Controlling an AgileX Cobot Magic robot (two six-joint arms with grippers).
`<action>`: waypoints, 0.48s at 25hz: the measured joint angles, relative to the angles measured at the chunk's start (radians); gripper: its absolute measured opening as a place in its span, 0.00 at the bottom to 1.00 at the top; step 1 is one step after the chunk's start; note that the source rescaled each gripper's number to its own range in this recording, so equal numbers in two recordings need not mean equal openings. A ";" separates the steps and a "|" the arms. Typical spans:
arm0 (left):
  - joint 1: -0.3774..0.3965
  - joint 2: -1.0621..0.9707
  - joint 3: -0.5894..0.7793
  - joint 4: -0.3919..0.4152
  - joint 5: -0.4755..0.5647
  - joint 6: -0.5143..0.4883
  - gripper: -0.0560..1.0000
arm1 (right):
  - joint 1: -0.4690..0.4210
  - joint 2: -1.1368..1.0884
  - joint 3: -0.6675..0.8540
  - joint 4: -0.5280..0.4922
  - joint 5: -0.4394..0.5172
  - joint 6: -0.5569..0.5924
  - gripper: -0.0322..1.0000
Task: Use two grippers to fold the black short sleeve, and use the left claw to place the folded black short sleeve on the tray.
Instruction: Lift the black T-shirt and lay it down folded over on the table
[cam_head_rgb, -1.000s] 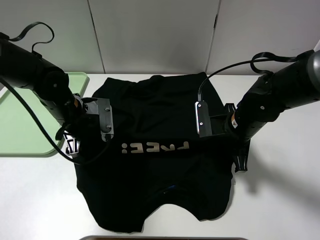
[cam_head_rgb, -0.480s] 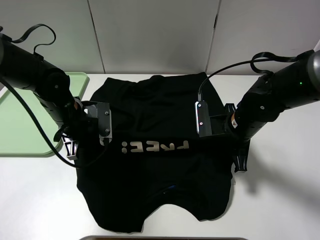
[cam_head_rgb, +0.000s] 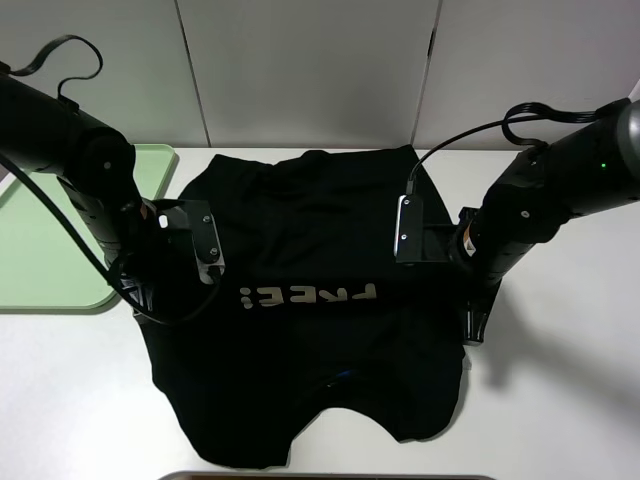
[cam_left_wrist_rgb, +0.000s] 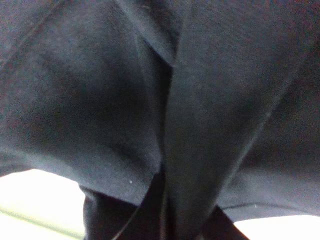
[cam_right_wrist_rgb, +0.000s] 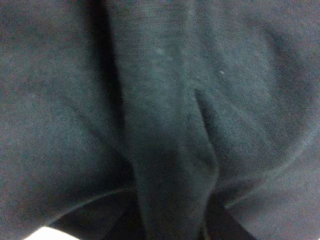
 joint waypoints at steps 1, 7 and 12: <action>-0.002 -0.019 0.000 -0.005 0.013 -0.008 0.06 | 0.000 -0.012 0.001 -0.012 0.005 0.030 0.04; -0.003 -0.168 0.000 -0.101 0.052 -0.017 0.06 | 0.000 -0.156 0.001 -0.121 0.049 0.291 0.04; -0.068 -0.317 0.000 -0.127 0.108 -0.019 0.06 | 0.000 -0.307 0.002 -0.168 0.096 0.383 0.04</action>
